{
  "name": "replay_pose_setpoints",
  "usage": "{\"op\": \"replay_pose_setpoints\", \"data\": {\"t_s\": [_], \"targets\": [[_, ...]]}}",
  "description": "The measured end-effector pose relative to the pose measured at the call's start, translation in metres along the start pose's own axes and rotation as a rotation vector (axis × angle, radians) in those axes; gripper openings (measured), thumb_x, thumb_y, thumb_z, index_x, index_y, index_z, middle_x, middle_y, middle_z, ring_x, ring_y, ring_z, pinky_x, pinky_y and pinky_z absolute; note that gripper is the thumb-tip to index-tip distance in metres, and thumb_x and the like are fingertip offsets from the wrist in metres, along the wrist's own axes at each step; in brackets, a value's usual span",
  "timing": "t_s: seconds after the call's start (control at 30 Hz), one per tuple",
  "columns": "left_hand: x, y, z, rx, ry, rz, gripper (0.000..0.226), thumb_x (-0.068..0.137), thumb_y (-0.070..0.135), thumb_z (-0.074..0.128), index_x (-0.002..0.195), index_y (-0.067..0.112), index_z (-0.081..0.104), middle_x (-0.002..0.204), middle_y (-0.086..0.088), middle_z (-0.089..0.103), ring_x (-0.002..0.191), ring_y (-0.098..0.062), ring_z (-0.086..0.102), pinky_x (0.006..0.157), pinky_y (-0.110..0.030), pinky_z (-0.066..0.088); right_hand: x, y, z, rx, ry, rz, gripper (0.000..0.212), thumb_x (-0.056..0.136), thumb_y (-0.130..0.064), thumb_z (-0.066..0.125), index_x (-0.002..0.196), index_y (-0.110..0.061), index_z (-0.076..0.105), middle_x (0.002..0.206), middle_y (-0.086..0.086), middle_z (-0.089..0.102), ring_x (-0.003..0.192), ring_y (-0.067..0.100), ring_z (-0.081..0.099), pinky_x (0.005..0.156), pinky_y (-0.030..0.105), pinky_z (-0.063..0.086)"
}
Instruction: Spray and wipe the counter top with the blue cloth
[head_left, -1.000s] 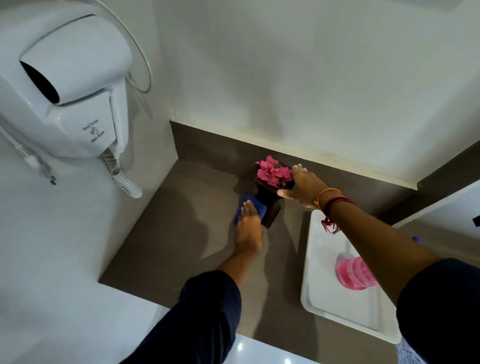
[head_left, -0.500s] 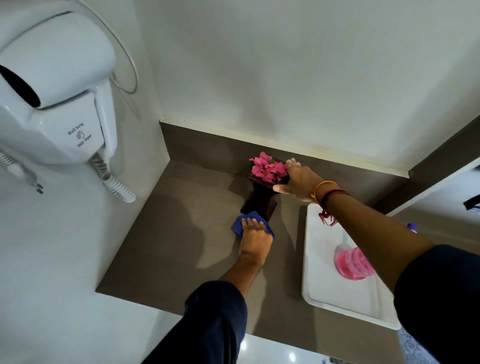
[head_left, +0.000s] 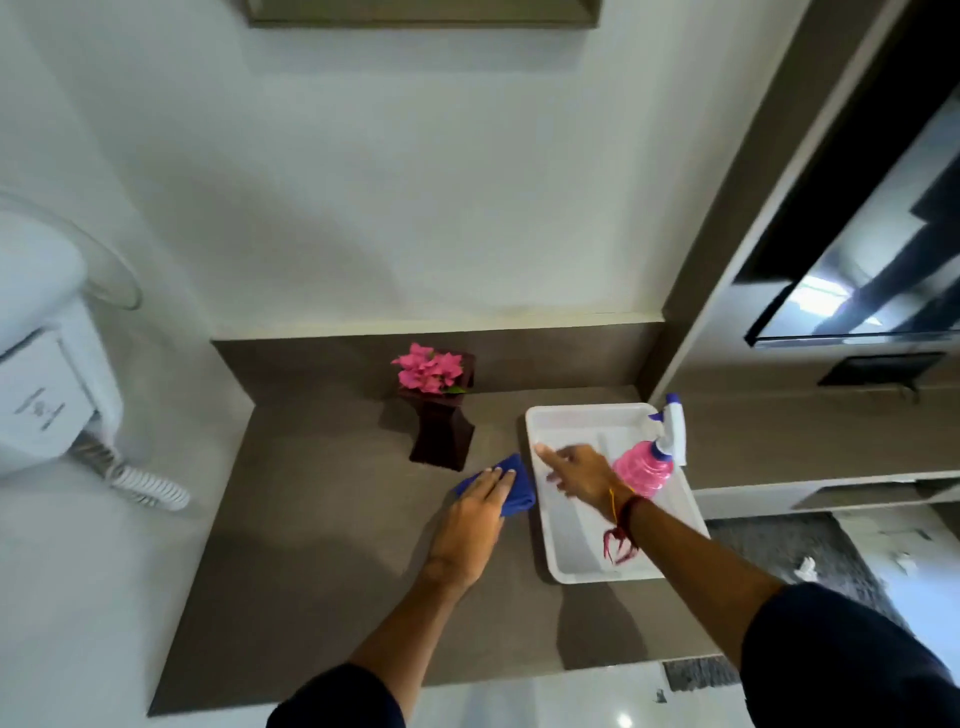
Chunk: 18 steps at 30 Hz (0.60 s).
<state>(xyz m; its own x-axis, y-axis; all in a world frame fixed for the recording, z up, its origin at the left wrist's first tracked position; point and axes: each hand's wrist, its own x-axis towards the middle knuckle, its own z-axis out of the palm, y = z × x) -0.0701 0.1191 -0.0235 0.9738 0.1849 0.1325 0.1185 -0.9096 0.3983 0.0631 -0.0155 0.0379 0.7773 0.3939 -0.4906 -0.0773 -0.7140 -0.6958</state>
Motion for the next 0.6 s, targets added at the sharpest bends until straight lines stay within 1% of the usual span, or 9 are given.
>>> {"op": "replay_pose_setpoints", "data": {"t_s": [0.07,0.13,0.17,0.23,0.33,0.4,0.47,0.53,0.6], "targets": [[0.012,0.032,0.003,0.034,-0.008,0.098,0.062,0.087,0.006,0.069,0.142,0.008,0.041,0.145,-0.013,0.048,0.136,-0.024,0.041,0.108,-0.036,0.041,-0.012,0.025,-0.009,0.258,-0.145,0.082,0.049,0.098,-0.047,0.049,0.115,-0.004,0.065,0.106,0.011,0.074,0.098,0.026,0.072,0.085,0.036,0.06],[0.022,0.059,0.011,0.093,-0.066,0.19,0.063,0.089,0.008,0.066,0.144,0.006,0.035,0.149,-0.015,0.042,0.14,-0.026,0.033,0.111,-0.037,0.036,-0.015,0.041,-0.021,0.357,-0.086,0.094,0.032,0.1,-0.024,0.052,0.119,-0.002,0.063,0.098,0.007,0.074,0.089,0.018,0.072,0.073,0.025,0.06],[0.025,0.07,0.017,0.14,-0.1,0.224,0.063,0.091,0.007,0.063,0.146,0.004,0.032,0.152,-0.016,0.037,0.143,-0.027,0.028,0.113,-0.038,0.033,-0.013,0.049,-0.025,0.305,-0.024,0.078,0.027,0.098,-0.013,0.053,0.119,0.0,0.063,0.095,0.005,0.072,0.086,0.016,0.07,0.071,0.023,0.058],[0.028,0.087,0.036,0.242,-0.191,0.275,0.06,0.095,0.005,0.057,0.147,0.002,0.027,0.154,-0.018,0.031,0.145,-0.029,0.021,0.116,-0.04,0.029,-0.009,0.069,-0.03,0.09,0.094,0.037,0.028,0.094,0.001,0.05,0.118,0.001,0.063,0.098,0.009,0.071,0.091,0.02,0.068,0.08,0.029,0.057],[0.026,0.096,0.056,0.363,-0.324,0.233,0.05,0.1,0.01,0.047,0.146,0.002,0.028,0.155,-0.016,0.031,0.146,-0.029,0.017,0.118,-0.047,0.021,-0.009,0.089,-0.021,-0.233,0.08,-0.074,0.036,0.088,0.008,0.044,0.12,-0.001,0.059,0.111,0.02,0.066,0.103,0.031,0.061,0.097,0.039,0.051],[0.029,0.102,0.069,0.438,-0.433,0.192,0.052,0.1,0.02,0.05,0.146,0.006,0.03,0.155,-0.011,0.032,0.146,-0.027,0.017,0.119,-0.053,0.011,-0.008,0.106,-0.017,-0.291,0.067,-0.123,0.046,0.086,0.011,0.042,0.129,-0.004,0.051,0.115,0.019,0.063,0.106,0.032,0.059,0.1,0.036,0.049],[0.035,0.104,0.068,0.483,-0.532,0.207,0.057,0.097,0.036,0.053,0.145,0.011,0.035,0.154,-0.006,0.034,0.145,-0.025,0.019,0.116,-0.061,0.01,-0.009,0.115,-0.014,-0.298,0.094,-0.133,0.048,0.085,0.01,0.043,0.131,-0.004,0.05,0.114,0.019,0.063,0.106,0.033,0.06,0.099,0.038,0.05],[0.043,0.105,0.059,0.446,-0.583,0.2,0.052,0.097,0.045,0.048,0.138,0.012,0.046,0.147,-0.007,0.045,0.14,-0.024,0.032,0.115,-0.06,0.013,-0.009,0.113,-0.011,-0.361,0.112,-0.147,0.047,0.088,0.007,0.043,0.133,-0.004,0.049,0.115,0.019,0.064,0.107,0.034,0.062,0.098,0.04,0.051],[0.047,0.102,0.041,0.379,-0.51,0.186,0.033,0.099,0.033,0.048,0.122,0.013,0.06,0.127,-0.009,0.063,0.122,-0.024,0.051,0.114,-0.055,0.02,-0.009,0.1,-0.013,-0.396,0.137,-0.168,0.054,0.092,0.004,0.042,0.145,-0.006,0.04,0.122,0.017,0.064,0.112,0.032,0.062,0.101,0.038,0.051]]}}
